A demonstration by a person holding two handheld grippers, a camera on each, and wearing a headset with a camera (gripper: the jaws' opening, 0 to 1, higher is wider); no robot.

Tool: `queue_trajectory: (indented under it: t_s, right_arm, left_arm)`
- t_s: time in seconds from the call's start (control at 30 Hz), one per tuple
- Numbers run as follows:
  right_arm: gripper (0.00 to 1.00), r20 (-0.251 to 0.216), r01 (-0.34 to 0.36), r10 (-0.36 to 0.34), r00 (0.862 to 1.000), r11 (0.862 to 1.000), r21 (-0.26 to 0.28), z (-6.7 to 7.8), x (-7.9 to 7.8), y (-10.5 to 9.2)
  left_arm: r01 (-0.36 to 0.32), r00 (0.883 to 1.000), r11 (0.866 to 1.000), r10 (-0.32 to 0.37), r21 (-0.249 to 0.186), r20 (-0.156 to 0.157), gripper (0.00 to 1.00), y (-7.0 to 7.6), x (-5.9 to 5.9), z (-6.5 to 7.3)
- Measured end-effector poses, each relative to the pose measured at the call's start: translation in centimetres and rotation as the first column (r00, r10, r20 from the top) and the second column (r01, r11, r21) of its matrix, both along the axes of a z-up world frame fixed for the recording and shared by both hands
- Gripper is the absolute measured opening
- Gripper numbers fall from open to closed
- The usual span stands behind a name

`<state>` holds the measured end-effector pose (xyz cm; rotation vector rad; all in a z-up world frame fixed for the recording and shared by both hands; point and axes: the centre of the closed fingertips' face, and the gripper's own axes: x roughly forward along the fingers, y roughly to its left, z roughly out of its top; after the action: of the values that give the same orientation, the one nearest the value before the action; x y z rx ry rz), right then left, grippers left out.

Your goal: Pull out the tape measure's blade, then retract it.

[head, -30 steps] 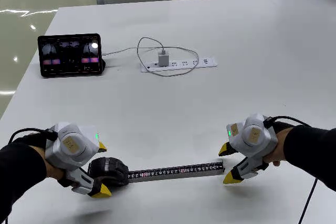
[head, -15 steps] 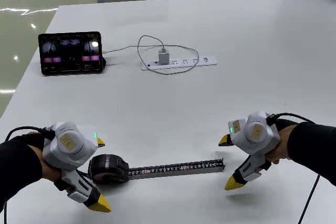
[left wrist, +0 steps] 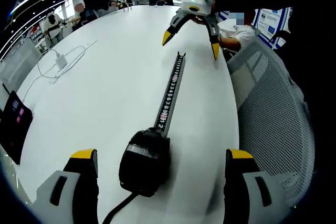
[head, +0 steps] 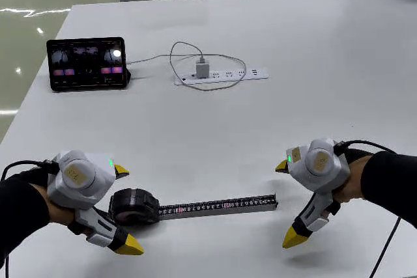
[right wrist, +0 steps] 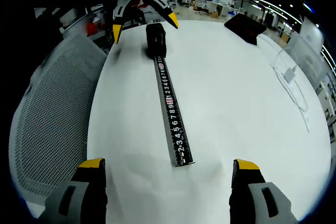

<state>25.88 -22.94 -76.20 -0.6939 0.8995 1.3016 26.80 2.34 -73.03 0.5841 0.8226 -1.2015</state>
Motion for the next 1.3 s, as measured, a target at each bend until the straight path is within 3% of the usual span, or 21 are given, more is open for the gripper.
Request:
queue_trajectory:
  t_s: [0.13, 0.17, 0.3, 0.4, 0.43, 0.53, 0.6, 0.67, 0.7, 0.73, 0.8, 0.83, 0.87, 0.9, 0.93, 1.03, 1.1, 1.2, 1.3]
  right_arm:
    - [0.99, 0.03, 0.026, -0.026, 0.999, 1.0, 0.006, 0.2, 0.6, -0.5]
    - [0.99, 0.056, 0.08, -0.082, 0.995, 0.996, 0.036, 0.5, 1.5, -0.6]
    - [0.99, 0.047, 0.169, -0.173, 0.984, 0.982, 0.085, 1.0, 2.1, -1.2]
    - [0.99, 0.06, 0.23, -0.239, 0.969, 0.965, 0.125, 1.6, 2.1, -1.7]
    - [0.99, 0.059, 0.244, -0.253, 0.966, 0.96, 0.137, 1.7, 2.1, -1.8]
    - [0.99, 0.076, 0.278, -0.292, 0.953, 0.948, 0.158, 1.8, 2.0, -2.5]
    - [0.99, 0.075, 0.314, -0.331, 0.941, 0.932, 0.182, 1.9, 2.1, -2.9]
    - [0.99, 0.051, 0.354, -0.371, 0.927, 0.912, 0.206, 2.0, 1.7, -3.2]
    - [0.99, 0.056, 0.355, -0.374, 0.926, 0.911, 0.212, 1.9, 1.7, -3.3]
    - [0.99, 0.06, 0.366, -0.386, 0.921, 0.906, 0.213, 1.8, 1.5, -3.6]
    - [0.99, 0.051, 0.387, -0.409, 0.911, 0.892, 0.233, 2.0, 1.3, -3.8]
    - [0.99, 0.045, 0.402, -0.424, 0.905, 0.883, 0.242, 2.0, 1.0, -3.9]
    - [0.99, 0.046, 0.407, -0.43, 0.902, 0.88, 0.246, 2.0, 0.9, -4.0]
    - [0.99, 0.04, 0.431, -0.456, 0.889, 0.863, 0.264, 2.2, 0.8, -4.0]
    - [0.99, 0.027, 0.453, -0.481, 0.876, 0.843, 0.289, 2.4, 0.7, -3.8]
    - [0.99, 0.061, 0.45, -0.488, 0.871, 0.84, 0.302, 2.6, 0.1, -4.1]
    - [0.99, 0.052, 0.463, -0.503, 0.863, 0.827, 0.318, 2.7, -0.4, -4.1]
    - [0.99, 0.057, 0.468, -0.51, 0.858, 0.823, 0.323, 2.6, -0.9, -4.4]
    - [0.99, 0.053, 0.482, -0.522, 0.852, 0.818, 0.313, 2.6, -1.3, -4.9]
  left_arm:
    - [-0.05, 0.999, 0.998, 0.049, -0.023, -0.021, 0.99, 0.2, -0.2, 0.0]
    - [-0.059, 0.998, 0.998, 0.059, -0.033, 0.009, 0.99, 0.4, 0.2, 0.0]
    - [-0.111, 0.993, 0.992, 0.113, -0.057, 0.022, 0.99, 0.9, 0.5, 0.1]
    - [-0.214, 0.975, 0.972, 0.219, -0.102, 0.045, 0.99, 1.4, 1.5, 0.5]
    - [-0.231, 0.971, 0.967, 0.237, -0.111, 0.039, 0.99, 1.5, 1.5, 0.6]
    - [-0.275, 0.956, 0.95, 0.286, -0.148, 0.064, 0.99, 1.8, 1.8, 1.1]
    - [-0.328, 0.94, 0.93, 0.339, -0.166, 0.045, 0.99, 2.4, 2.1, 1.1]
    - [-0.417, 0.906, 0.89, 0.423, -0.184, -0.007, 0.99, 2.8, 2.1, 1.0]
    - [-0.419, 0.901, 0.889, 0.432, -0.184, 0.035, 0.99, 3.3, 2.5, 1.0]
    - [-0.414, 0.903, 0.892, 0.428, -0.182, 0.039, 0.99, 3.5, 2.2, 1.0]
    - [-0.44, 0.891, 0.87, 0.453, -0.221, 0.008, 0.99, 3.3, 1.8, 1.3]
    - [-0.441, 0.889, 0.869, 0.458, -0.224, 0.026, 0.99, 3.6, 1.8, 1.4]
    - [-0.44, 0.889, 0.868, 0.457, -0.229, 0.021, 0.99, 3.6, 1.5, 1.4]
    - [-0.438, 0.894, 0.856, 0.448, -0.274, -0.026, 0.99, 2.8, 0.9, 1.7]
    - [-0.456, 0.886, 0.85, 0.463, -0.263, -0.042, 0.99, 3.0, 0.7, 1.6]
    - [-0.46, 0.881, 0.849, 0.472, -0.261, -0.018, 0.99, 3.3, 0.4, 1.6]
    - [-0.463, 0.876, 0.846, 0.482, -0.264, 0.008, 0.99, 3.6, 0.4, 1.7]
    - [-0.477, 0.87, 0.842, 0.493, -0.25, 0.0, 0.99, 3.8, -0.1, 1.4]
    - [-0.483, 0.868, 0.85, 0.496, -0.209, 0.01, 0.99, 4.4, -0.5, 0.8]
